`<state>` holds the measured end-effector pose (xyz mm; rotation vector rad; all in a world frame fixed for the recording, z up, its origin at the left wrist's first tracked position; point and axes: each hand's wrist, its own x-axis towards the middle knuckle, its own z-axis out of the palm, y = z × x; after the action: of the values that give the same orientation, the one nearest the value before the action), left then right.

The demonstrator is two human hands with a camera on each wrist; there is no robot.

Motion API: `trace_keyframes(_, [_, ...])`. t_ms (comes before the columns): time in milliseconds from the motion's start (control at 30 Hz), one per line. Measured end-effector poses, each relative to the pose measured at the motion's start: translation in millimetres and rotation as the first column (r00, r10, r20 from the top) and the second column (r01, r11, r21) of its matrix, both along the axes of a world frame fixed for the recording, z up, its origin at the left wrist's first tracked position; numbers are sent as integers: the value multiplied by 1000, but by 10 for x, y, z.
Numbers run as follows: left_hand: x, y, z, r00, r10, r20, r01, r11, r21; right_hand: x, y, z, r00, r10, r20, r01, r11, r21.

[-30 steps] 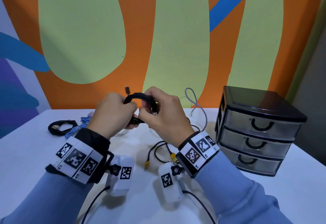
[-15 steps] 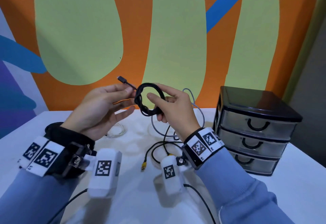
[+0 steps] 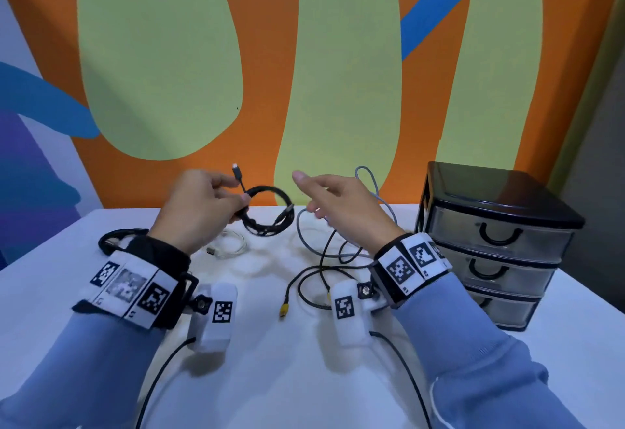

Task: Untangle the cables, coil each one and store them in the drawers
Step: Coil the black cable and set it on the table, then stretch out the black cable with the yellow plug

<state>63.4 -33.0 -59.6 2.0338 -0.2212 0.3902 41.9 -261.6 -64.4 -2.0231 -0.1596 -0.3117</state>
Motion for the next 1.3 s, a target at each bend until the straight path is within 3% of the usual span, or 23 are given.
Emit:
trace_keyframes(100, [81,124,-65,997,-3,-82,29,944,328,36,-171,-44,991,-132,-24,115,931,-346])
trace_keyframes(167, [85,139,-100,977,-35,-208,134,866,482,71,-252,-128,980,-137,-146,43,857,-513])
trace_keyframes(233, [70,132,-128,949,-22,-315,217,770,600,118,-292,-222,957,-130,-260,-47,814,-579])
trace_keyframes(300, [73,121,-140,953,17,-302,195,726,659,167,-330,-298,949,-113,-294,-79,818,-569])
trace_keyframes(433, [-111,-74,-20,997,-47,-56,73,709,701,201,-378,-364,950,-68,-304,-114,832,-543])
trace_keyframes(500, [-235,-285,-9,983,-137,-123,183,675,715,209,-381,-350,964,-71,-258,-81,841,-535])
trace_keyframes(600, [-318,-554,-76,936,-173,-308,351,554,755,206,-350,-293,991,-75,-113,15,888,-460])
trace_keyframes(800, [-387,-724,-79,943,-74,-324,325,418,848,183,-286,-223,999,8,38,-4,995,-98])
trace_keyframes(867, [-404,-730,-105,933,-91,-349,356,398,846,163,-280,-201,998,55,28,-54,998,-42])
trace_keyframes(933, [-405,-712,-80,919,-143,-367,393,416,820,131,-250,-174,989,148,-23,-149,985,-84])
trace_keyframes(1033, [-435,-719,-46,870,-285,-403,494,493,717,144,-244,-224,966,211,-152,-246,929,-277])
trace_keyframes(1133, [-495,-744,-49,832,-326,-449,553,427,716,155,-286,-323,938,159,-309,-299,822,-485])
trace_keyframes(1300, [-507,-727,-3,859,-375,-350,501,471,726,155,-338,-332,938,147,-313,-283,847,-450])
